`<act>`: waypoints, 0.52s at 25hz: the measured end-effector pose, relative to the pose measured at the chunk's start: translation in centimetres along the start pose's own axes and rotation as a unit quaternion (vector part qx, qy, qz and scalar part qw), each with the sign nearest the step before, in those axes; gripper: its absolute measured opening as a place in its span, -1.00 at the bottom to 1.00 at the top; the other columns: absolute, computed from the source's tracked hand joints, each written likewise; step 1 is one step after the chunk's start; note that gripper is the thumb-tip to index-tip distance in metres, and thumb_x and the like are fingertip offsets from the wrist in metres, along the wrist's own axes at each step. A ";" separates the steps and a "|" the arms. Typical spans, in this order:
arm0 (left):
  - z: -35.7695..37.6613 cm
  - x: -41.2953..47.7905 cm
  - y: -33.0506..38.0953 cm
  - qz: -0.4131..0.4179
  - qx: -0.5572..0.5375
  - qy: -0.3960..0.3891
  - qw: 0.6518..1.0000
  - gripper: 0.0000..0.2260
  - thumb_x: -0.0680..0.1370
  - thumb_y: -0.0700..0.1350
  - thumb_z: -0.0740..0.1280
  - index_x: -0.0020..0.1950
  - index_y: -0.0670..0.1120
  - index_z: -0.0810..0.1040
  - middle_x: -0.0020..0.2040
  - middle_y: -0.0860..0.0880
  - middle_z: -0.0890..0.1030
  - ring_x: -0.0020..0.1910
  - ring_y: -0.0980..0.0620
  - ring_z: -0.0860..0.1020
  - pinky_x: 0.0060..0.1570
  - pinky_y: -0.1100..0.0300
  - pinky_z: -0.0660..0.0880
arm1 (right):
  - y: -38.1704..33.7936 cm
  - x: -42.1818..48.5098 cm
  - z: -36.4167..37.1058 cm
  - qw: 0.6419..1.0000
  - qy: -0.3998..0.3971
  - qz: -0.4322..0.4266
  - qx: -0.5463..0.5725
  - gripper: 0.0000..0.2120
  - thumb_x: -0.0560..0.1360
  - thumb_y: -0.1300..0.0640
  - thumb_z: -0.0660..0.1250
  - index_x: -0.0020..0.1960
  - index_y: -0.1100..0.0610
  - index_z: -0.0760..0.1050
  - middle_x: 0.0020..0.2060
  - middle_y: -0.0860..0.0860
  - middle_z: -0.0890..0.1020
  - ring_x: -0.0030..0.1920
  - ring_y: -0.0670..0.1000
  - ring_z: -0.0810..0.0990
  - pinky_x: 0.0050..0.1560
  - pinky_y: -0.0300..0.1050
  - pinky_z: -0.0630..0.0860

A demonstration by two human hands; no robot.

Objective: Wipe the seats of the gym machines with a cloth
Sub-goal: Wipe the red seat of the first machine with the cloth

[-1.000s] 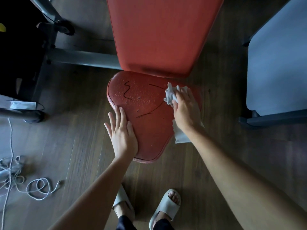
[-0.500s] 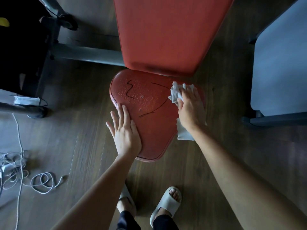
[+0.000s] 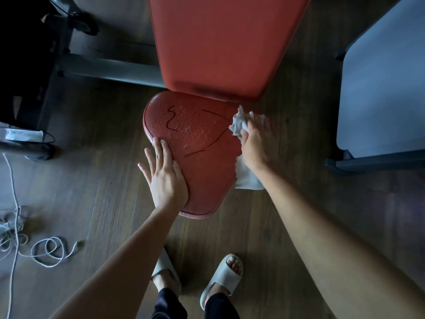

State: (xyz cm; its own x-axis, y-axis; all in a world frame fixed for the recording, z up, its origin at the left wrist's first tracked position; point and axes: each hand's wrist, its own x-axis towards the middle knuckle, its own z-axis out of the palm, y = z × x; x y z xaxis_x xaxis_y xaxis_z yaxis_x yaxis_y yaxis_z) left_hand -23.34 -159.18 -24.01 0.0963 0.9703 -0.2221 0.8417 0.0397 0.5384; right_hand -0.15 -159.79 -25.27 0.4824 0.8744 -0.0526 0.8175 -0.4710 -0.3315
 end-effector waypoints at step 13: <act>0.0 0.0 -0.6 0.004 0.005 0.011 1.000 -0.47 0.67 -0.16 0.01 0.65 -0.03 0.01 0.65 0.07 -0.05 0.63 -0.10 -0.12 0.56 -0.19 -0.23 | -1.7 -1.3 0.6 1.000 -0.023 -0.002 0.016 -0.53 0.64 0.18 0.19 0.53 0.27 0.30 0.47 0.22 0.40 0.52 0.27 0.26 0.50 0.11 0.28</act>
State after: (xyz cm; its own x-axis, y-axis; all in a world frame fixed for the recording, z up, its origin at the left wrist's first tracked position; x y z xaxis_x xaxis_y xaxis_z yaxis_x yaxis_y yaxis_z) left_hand -23.85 -159.17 -24.38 0.0913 0.9755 -0.2001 0.8458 0.0301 0.5327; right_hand -2.37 -160.04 -25.22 0.4631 0.8812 -0.0948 0.8086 -0.4639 -0.3618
